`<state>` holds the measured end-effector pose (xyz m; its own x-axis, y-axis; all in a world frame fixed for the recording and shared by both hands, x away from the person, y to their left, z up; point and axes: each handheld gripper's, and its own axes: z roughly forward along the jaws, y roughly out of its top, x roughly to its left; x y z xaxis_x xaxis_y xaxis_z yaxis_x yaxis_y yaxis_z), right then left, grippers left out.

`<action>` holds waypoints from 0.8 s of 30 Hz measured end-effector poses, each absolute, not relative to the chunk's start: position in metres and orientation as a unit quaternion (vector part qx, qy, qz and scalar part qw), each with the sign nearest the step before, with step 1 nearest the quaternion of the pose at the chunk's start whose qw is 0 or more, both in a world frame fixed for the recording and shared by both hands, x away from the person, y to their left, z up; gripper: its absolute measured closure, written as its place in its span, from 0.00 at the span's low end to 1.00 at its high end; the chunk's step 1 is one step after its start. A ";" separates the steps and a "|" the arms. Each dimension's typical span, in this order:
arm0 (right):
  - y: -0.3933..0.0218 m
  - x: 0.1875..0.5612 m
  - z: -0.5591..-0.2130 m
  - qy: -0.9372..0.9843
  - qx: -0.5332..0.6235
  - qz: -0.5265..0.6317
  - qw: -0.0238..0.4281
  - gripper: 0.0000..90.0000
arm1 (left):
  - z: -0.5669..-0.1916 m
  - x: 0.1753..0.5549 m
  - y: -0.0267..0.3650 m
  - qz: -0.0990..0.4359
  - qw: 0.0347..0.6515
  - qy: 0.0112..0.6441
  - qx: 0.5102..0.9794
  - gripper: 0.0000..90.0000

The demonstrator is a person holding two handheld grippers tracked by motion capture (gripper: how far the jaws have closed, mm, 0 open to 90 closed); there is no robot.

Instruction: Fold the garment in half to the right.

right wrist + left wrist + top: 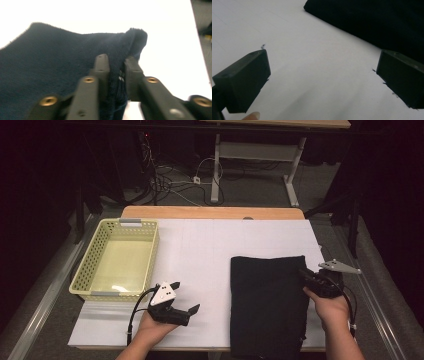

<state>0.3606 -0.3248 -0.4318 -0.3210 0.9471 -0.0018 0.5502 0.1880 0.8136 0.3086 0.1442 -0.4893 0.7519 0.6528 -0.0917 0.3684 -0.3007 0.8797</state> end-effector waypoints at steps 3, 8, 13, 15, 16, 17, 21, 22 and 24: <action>-0.327 0.363 -0.447 0.719 0.537 0.355 0.262 0.59 | -0.489 0.309 0.144 0.143 0.497 0.321 0.793 0.00; -0.331 0.331 -0.439 0.719 0.517 0.378 0.271 0.58 | -0.489 0.309 0.144 0.142 0.497 0.321 0.794 0.00; -0.330 0.274 -0.441 0.731 0.489 0.390 0.272 0.61 | -0.489 0.308 0.144 0.144 0.497 0.321 0.793 0.00; -0.330 0.252 -0.445 0.732 0.484 0.399 0.267 0.63 | -0.489 0.308 0.143 0.147 0.497 0.321 0.793 0.00; -0.330 0.241 -0.447 0.731 0.484 0.404 0.262 0.63 | -0.490 0.307 0.143 0.148 0.497 0.321 0.793 0.00; -0.329 0.231 -0.449 0.730 0.481 0.408 0.262 0.64 | -0.490 0.307 0.143 0.149 0.496 0.321 0.793 0.00; -0.323 0.200 -0.457 0.727 0.469 0.434 0.250 0.63 | -0.489 0.307 0.143 0.150 0.494 0.322 0.794 0.00; -0.320 0.195 -0.459 0.728 0.462 0.444 0.244 0.60 | -0.489 0.307 0.143 0.151 0.493 0.323 0.794 0.00; -0.312 0.191 -0.462 0.737 0.452 0.444 0.236 0.52 | -0.489 0.307 0.143 0.154 0.492 0.325 0.793 0.00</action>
